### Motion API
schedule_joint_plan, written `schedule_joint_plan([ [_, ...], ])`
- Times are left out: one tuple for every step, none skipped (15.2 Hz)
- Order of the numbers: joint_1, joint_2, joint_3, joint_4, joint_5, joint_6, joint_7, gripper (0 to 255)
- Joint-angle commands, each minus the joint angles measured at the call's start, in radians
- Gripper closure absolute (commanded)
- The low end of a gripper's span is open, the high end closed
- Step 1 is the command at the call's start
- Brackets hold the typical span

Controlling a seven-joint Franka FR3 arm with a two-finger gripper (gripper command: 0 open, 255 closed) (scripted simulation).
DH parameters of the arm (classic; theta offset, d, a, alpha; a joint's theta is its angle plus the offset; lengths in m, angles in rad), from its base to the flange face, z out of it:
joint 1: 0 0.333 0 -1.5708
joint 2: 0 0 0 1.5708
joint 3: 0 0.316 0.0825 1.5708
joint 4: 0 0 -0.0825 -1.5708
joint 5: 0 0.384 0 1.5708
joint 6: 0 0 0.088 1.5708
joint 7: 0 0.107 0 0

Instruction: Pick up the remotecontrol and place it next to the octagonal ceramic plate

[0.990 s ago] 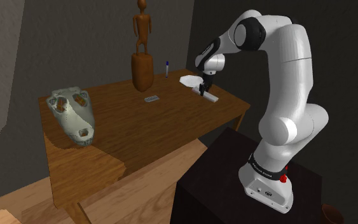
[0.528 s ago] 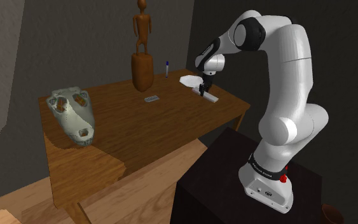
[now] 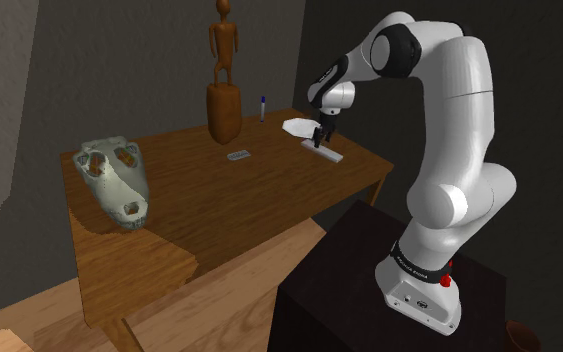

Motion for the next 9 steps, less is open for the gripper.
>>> schedule_joint_plan([
  [0.008,-0.042,-0.009,0.002,-0.013,-0.044,0.009,0],
  [0.011,-0.059,-0.012,0.004,-0.018,-0.063,0.012,0],
  [0.011,-0.059,-0.012,0.004,-0.018,-0.063,0.012,0],
  [0.011,-0.059,-0.012,0.004,-0.018,-0.063,0.012,0],
  [0.011,-0.059,-0.012,0.004,-0.018,-0.063,0.012,0],
  [0.01,-0.059,-0.012,0.004,-0.018,-0.063,0.012,0],
  [0.01,-0.059,-0.012,0.004,-0.018,-0.063,0.012,0],
  [0.01,-0.059,-0.012,0.004,-0.018,-0.063,0.012,0],
  [0.01,-0.059,-0.012,0.004,-0.018,-0.063,0.012,0],
])
